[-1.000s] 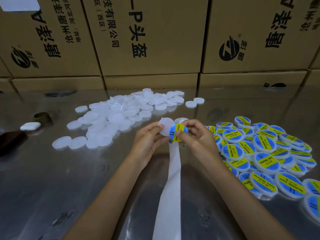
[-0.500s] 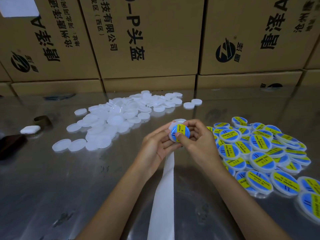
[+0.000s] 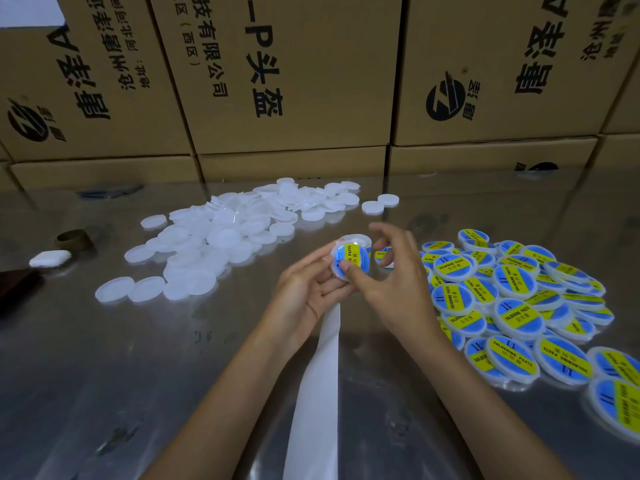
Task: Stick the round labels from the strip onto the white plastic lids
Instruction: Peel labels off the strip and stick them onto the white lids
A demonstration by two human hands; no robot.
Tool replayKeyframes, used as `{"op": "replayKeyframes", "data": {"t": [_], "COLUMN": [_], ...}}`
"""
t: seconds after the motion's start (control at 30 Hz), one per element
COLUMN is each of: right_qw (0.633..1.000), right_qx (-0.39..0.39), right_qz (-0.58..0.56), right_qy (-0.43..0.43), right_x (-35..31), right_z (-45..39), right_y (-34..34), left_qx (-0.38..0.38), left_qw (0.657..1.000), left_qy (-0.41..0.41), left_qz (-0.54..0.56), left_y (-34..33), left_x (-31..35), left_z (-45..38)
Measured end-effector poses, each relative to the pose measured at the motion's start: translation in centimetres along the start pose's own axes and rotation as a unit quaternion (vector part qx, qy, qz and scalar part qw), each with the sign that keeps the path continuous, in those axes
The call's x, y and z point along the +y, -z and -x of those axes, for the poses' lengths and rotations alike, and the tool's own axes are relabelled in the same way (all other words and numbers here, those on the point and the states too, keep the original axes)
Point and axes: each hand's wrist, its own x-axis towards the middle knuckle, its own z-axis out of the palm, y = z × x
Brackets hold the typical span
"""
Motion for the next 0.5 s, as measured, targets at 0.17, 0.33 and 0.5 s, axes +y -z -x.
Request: {"op": "replayKeyframes", "data": {"t": [0.17,0.33,0.5], "right_qw": [0.999,0.991,0.988], "right_qx": [-0.006,-0.033,-0.057], "right_qz": [0.017,0.128,0.144], "right_qy": [-0.043,0.001,0.001], "right_x": [0.51,0.95,1.09], "right_z": [-0.02,0.07,0.07], "right_y": [0.35,0.75,0.91], "left_qx": [-0.012,-0.019,-0.03], "left_qw": [0.999,1.0,0.999], "left_qy": [0.013,0.018,0.022], "left_qz": [0.043,0.016,-0.033], "left_y": [-0.11,-0.21,-0.21], "left_x": [0.2,0.15,0.22], "left_z": [0.11,0.19,0.22]}}
